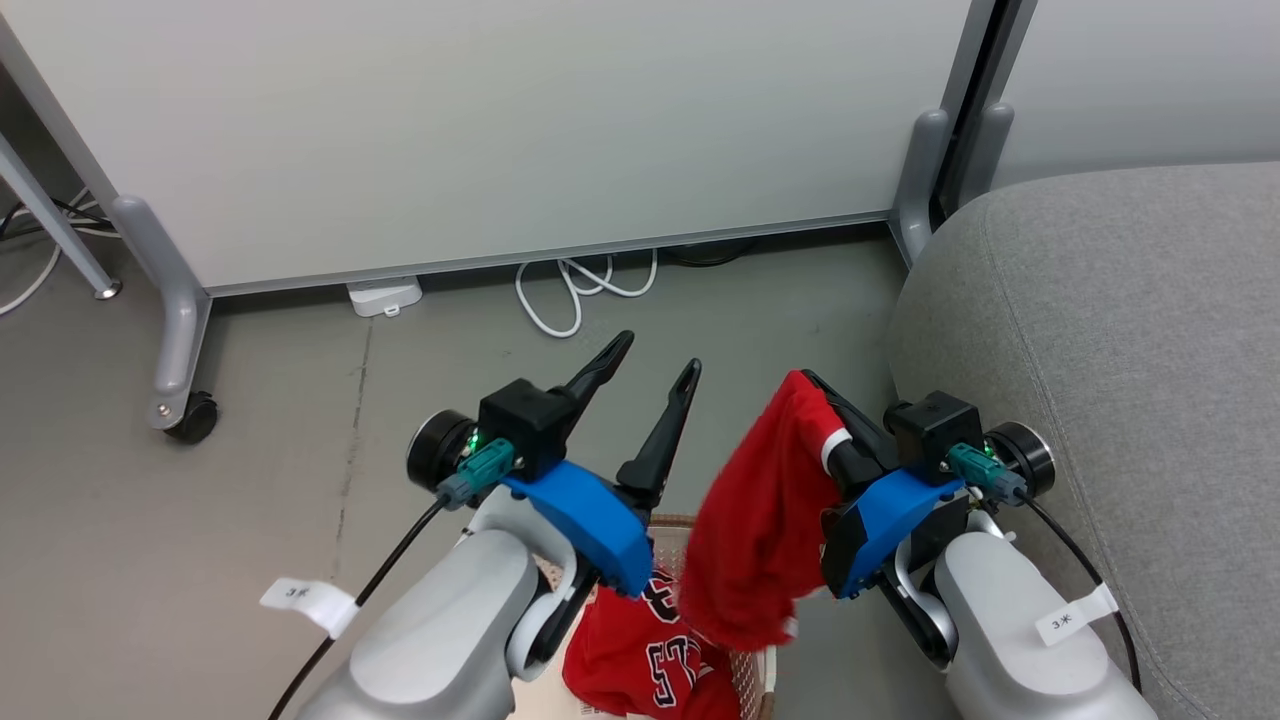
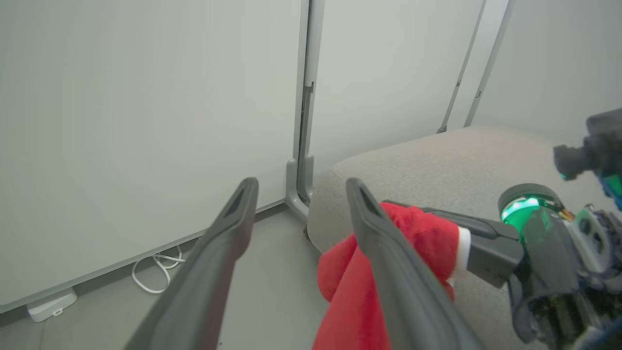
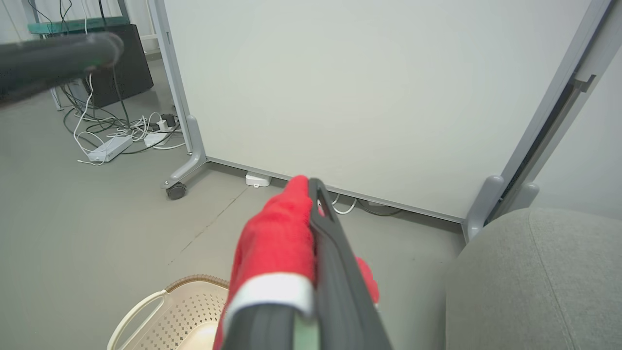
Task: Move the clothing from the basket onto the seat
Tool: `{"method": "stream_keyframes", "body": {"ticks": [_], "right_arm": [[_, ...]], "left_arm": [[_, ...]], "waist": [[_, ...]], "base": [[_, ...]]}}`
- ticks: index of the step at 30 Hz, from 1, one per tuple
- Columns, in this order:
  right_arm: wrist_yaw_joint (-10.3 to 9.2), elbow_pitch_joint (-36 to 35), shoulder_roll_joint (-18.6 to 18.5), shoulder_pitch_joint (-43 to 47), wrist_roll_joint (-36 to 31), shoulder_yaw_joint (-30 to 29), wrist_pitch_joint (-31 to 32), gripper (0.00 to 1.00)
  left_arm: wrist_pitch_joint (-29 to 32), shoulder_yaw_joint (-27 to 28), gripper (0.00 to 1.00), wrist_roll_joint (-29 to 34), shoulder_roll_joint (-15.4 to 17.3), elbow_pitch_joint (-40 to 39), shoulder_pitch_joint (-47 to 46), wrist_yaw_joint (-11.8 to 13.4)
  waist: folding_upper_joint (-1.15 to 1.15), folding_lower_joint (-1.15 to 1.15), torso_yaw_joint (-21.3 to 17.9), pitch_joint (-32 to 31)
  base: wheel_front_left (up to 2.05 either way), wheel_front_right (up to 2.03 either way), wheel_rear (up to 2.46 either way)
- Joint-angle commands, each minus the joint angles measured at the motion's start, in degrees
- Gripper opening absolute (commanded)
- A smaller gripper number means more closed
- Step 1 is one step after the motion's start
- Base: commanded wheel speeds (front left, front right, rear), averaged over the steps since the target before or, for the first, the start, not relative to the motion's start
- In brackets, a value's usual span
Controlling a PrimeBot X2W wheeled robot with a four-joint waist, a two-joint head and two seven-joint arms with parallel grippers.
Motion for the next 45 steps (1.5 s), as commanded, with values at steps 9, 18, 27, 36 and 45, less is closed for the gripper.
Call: {"method": "stream_keyframes", "body": {"ticks": [9, 18, 27, 36, 45], "right_arm": [[0.03, -3.49, -1.02, 2.07, 0.52, -0.21, 0.38, 0.0], [0.03, -7.18, -1.7, 4.55, 0.63, -0.91, 1.73, 0.0], [0.03, -10.15, -1.34, 6.47, 0.26, -1.96, 3.04, 0.0], [0.03, -11.83, -0.7, 7.29, 0.46, -2.29, 3.53, 0.0], [0.03, -13.14, -0.3, 6.41, 0.22, -1.52, 3.87, 0.0]], "left_arm": [[-1.94, 8.16, 1.0, 4.68, 2.59, -7.43, 10.86, -0.42], [-1.99, 17.9, 1.0, 13.38, 2.91, -14.31, 21.58, -2.72], [-1.99, 24.01, 1.0, 18.15, 1.52, -15.91, 25.68, -4.23], [-1.99, 25.72, 1.0, 19.64, 0.77, -14.84, 26.41, -4.7], [-1.99, 26.3, 1.0, 19.44, 1.52, -14.07, 26.31, -4.74]], "waist": [[0.0, 0.0, -0.52, -0.08], [0.0, 0.0, -0.79, -0.23], [0.0, 0.0, -1.39, 0.23], [0.0, 0.0, -3.79, 0.95], [0.0, 0.0, -9.39, 2.02]], "base": [[0.0, 0.0, 0.0], [0.0, 0.0, 0.0], [0.0, 0.0, 0.0], [0.0, 0.0, 0.0], [0.0, 0.0, 0.0]]}}
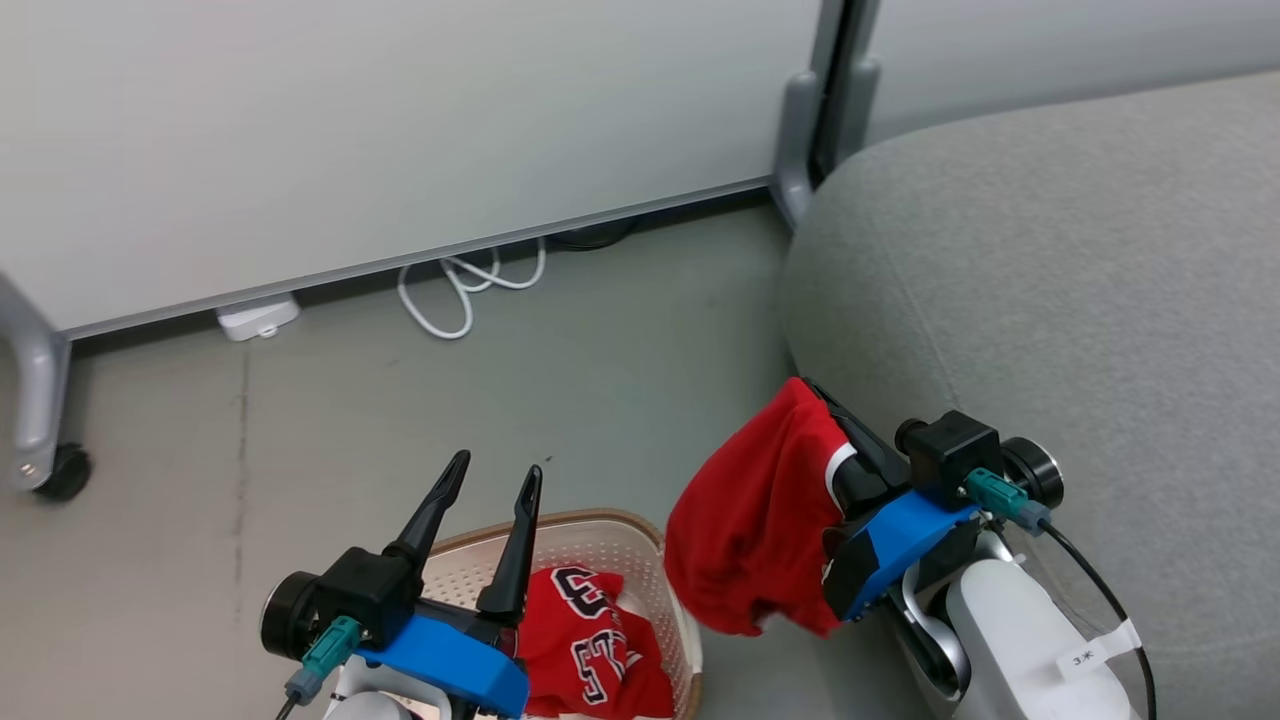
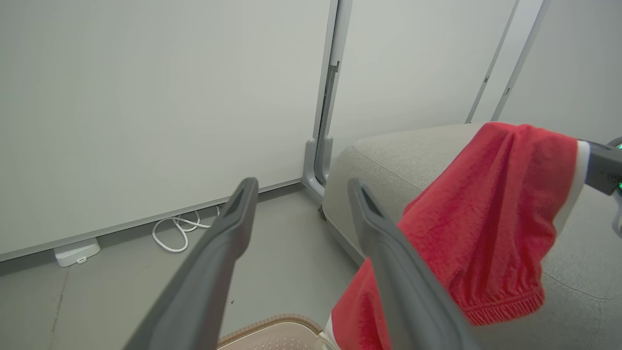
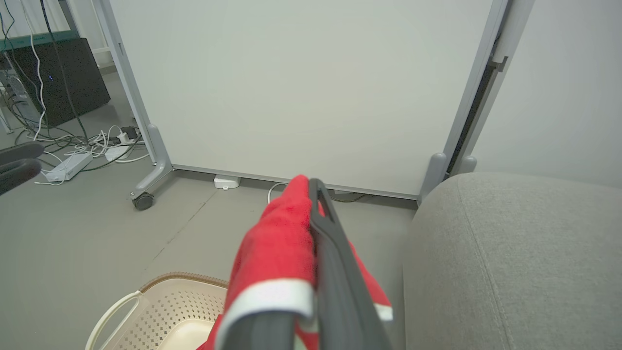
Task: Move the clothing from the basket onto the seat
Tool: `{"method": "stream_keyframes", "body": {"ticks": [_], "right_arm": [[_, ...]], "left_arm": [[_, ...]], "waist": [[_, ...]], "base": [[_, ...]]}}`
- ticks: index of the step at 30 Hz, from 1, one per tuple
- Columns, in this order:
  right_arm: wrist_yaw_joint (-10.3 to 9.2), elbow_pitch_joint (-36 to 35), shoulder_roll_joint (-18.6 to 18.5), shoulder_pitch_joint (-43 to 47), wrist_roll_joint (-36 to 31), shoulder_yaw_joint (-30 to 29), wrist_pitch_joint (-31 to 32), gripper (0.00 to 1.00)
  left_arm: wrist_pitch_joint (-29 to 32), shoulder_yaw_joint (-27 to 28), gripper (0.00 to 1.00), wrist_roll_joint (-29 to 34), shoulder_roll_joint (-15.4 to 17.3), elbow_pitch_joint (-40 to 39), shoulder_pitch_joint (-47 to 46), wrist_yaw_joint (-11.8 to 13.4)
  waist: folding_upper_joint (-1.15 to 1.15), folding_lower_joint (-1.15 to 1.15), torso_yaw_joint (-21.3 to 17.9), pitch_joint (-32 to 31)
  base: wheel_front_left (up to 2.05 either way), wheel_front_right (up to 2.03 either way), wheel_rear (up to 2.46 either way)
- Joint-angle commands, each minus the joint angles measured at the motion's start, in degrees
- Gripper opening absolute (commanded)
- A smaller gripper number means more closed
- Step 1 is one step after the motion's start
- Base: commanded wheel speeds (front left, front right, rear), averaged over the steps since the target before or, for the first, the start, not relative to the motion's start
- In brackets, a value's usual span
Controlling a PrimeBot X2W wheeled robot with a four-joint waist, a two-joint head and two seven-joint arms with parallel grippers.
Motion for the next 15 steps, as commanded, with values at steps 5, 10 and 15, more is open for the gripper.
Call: {"method": "stream_keyframes", "body": {"ticks": [5, 10, 15], "right_arm": [[0.03, -1.39, 0.31, -0.42, 0.24, -0.19, -0.41, 0.0], [0.03, -2.05, 0.55, 0.94, 0.27, -1.24, -0.65, 0.0], [0.03, -2.37, 0.61, 1.55, 0.05, -1.09, -0.62, 0.0]], "left_arm": [[-0.27, 0.33, 1.0, -0.01, 0.34, 0.03, -0.32, -0.43], [-0.27, -0.14, 1.0, -0.18, 0.68, -0.29, -0.58, -0.44], [-0.27, -0.5, 1.0, -0.29, 1.15, -0.42, -0.91, -0.31]], "waist": [[0.0, 0.0, -6.12, 0.69], [0.0, 0.0, -10.73, 0.79], [0.0, 0.0, -14.85, 1.03]], "base": [[0.0, 0.0, 0.0], [0.0, 0.0, 0.0], [0.0, 0.0, 0.0]]}}
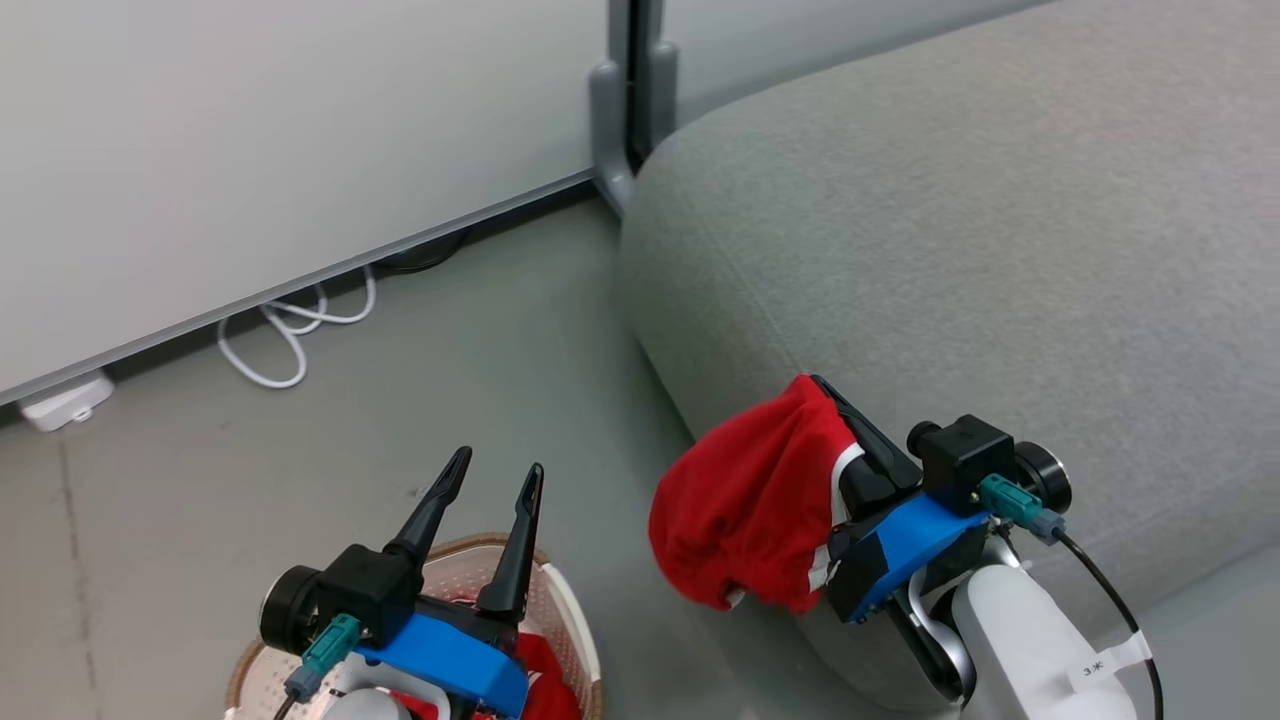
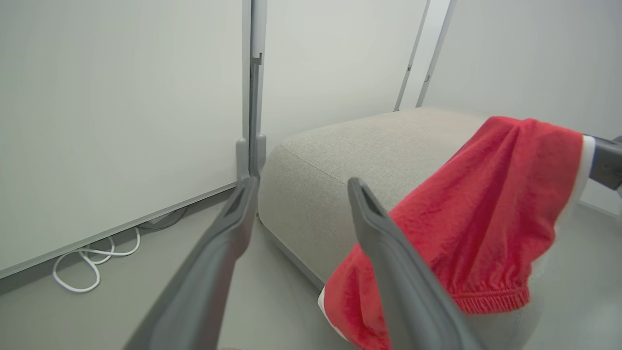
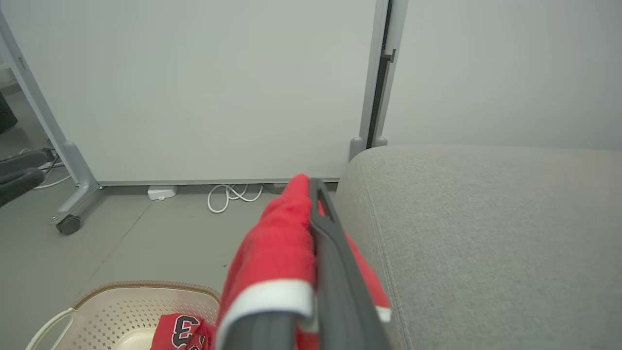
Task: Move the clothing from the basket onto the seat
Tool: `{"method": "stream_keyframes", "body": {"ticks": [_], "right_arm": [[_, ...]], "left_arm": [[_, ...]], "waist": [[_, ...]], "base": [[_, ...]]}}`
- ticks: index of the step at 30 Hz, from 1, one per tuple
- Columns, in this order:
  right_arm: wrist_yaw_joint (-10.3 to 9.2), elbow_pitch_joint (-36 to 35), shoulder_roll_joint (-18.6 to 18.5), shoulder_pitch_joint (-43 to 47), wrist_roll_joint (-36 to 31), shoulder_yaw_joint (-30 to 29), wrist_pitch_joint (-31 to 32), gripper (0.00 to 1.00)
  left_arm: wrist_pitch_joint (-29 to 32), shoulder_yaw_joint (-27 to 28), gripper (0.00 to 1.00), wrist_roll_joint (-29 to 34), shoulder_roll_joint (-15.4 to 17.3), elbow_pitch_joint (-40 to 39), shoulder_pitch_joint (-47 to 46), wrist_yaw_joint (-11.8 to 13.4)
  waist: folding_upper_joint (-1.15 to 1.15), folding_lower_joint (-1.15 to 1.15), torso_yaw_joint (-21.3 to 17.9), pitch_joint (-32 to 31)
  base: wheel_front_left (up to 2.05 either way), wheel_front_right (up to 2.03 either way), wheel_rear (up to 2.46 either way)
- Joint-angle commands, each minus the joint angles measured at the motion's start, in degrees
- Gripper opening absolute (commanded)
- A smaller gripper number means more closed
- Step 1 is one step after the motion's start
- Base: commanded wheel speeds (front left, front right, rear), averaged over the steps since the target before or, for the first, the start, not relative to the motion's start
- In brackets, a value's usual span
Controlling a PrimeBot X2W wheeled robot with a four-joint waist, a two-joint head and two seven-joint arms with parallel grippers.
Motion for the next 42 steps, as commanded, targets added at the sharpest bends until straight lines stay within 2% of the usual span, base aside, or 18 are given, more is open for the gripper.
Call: {"method": "stream_keyframes", "body": {"ticks": [1, 12, 28, 35, 38, 42], "right_arm": [[0.03, -0.52, 0.15, 0.57, -0.27, 0.05, 0.03, 0.0], [0.03, -2.13, 0.3, 1.44, 0.11, -0.13, -0.19, 0.0], [0.03, -1.44, 0.56, 0.15, -0.22, 0.19, 0.14, 0.0], [0.03, -2.49, 0.54, -4.43, 0.92, -3.37, -0.07, 0.0], [0.03, -3.21, 0.5, -8.69, 4.45, -5.09, 0.86, 0.0], [0.02, -4.23, -2.82, -15.99, 7.57, -7.65, 2.94, 0.0]], "left_arm": [[-0.27, -0.16, 1.0, -0.09, 0.26, -0.23, -0.63, -0.11], [-0.27, -0.75, 1.0, 0.18, 0.93, -0.5, -0.9, -0.11], [-0.27, -1.64, 1.0, -0.19, 1.4, -0.69, -1.21, -0.1], [-0.27, -1.54, 1.0, 0.58, 2.47, -2.3, -1.98, -0.1], [-0.27, -1.19, 1.0, 0.89, 3.31, -3.36, -2.64, -0.1], [-0.27, -1.05, 1.0, 0.98, 4.55, -5.21, -3.5, -0.1]], "waist": [[0.0, 0.0, -2.69, 0.21], [0.0, 0.0, -7.16, 0.74], [0.0, 0.0, -7.48, 1.15], [0.0, 0.0, -6.94, 4.13], [0.0, 0.0, -6.87, 6.44], [0.0, 0.0, -6.52, 10.22]], "base": [[0.0, 0.0, 0.0], [0.0, 0.0, 0.0], [0.0, 0.0, 0.0], [0.0, 0.0, 0.0], [0.0, 0.0, 0.0], [0.0, 0.0, 0.0]]}}
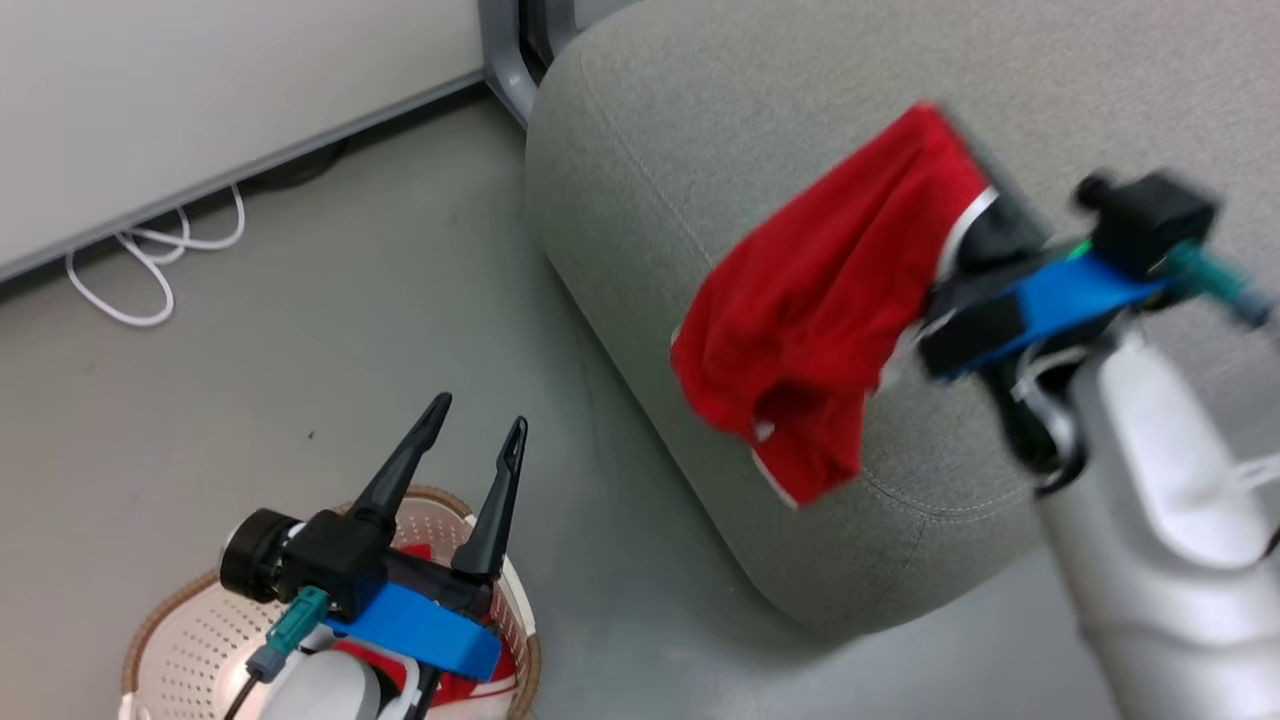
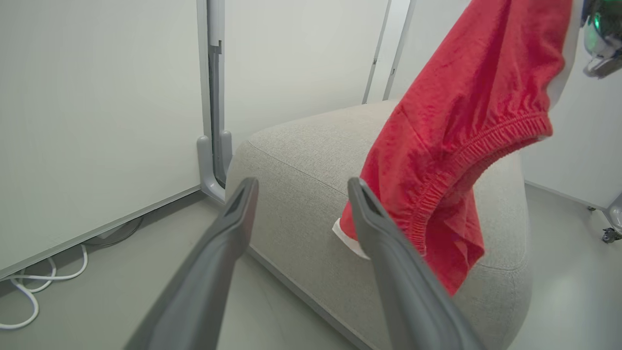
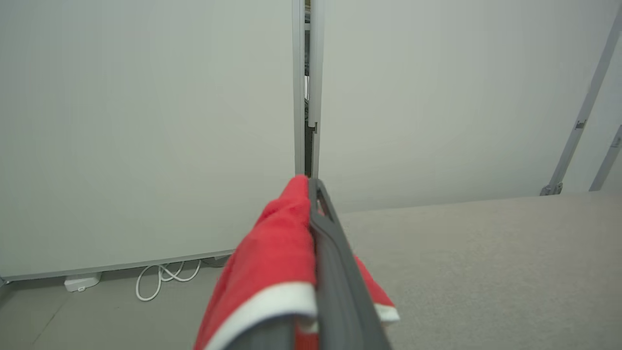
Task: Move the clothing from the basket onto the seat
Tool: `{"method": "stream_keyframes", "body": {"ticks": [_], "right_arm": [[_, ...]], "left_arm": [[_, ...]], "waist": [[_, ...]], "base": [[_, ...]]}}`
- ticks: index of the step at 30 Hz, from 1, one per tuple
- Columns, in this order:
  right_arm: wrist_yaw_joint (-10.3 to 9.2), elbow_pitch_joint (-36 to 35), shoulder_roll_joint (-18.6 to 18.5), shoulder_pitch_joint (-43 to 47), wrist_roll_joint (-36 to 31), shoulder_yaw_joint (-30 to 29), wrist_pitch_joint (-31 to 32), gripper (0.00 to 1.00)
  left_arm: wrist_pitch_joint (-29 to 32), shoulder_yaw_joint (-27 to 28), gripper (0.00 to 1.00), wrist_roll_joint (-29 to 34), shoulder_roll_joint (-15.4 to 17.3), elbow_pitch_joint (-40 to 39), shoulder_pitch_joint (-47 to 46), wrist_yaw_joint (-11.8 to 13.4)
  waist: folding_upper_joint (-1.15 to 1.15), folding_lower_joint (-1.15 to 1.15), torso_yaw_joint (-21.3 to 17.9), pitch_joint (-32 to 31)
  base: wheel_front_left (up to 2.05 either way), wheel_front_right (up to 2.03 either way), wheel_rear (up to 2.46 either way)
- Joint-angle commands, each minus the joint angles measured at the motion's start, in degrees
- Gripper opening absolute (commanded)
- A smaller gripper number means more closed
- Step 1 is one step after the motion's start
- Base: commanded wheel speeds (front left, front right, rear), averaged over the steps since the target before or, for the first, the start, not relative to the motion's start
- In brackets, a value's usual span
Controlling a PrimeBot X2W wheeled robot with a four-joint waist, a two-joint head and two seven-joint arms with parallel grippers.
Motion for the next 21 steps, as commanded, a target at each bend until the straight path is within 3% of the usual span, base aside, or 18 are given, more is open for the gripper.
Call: {"method": "stream_keyframes", "body": {"ticks": [1, 5, 14, 21], "right_arm": [[0.02, -0.64, -2.19, -4.02, 1.03, -1.62, 1.0, 0.0], [0.03, -0.79, -5.45, -10.97, 4.0, -6.97, 2.51, 0.0], [0.02, 3.43, -11.65, -25.45, 0.94, -20.69, 1.29, 0.0], [0.03, 8.84, -12.66, -30.61, -3.01, -29.05, -0.35, 0.0]], "left_arm": [[-0.27, 0.36, 1.0, -0.21, 0.85, -1.21, -1.56, -0.08], [-0.27, 0.3, 1.0, 0.68, 2.69, -3.58, -2.95, -0.08], [-0.27, 0.16, 1.0, 2.87, 7.08, -7.65, -6.95, -0.08], [-0.15, 0.28, 1.0, 4.51, 9.07, -11.65, -9.77, -0.08]], "waist": [[0.0, 0.0, 0.54, 3.4], [0.0, 0.0, 1.54, 8.09], [0.0, 0.0, 3.28, 18.71], [0.0, 0.0, 4.44, 25.86]], "base": [[0.0, 0.0, 0.0], [0.0, 0.0, 0.0], [0.0, 0.0, 0.0], [0.0, 0.0, 0.0]]}}
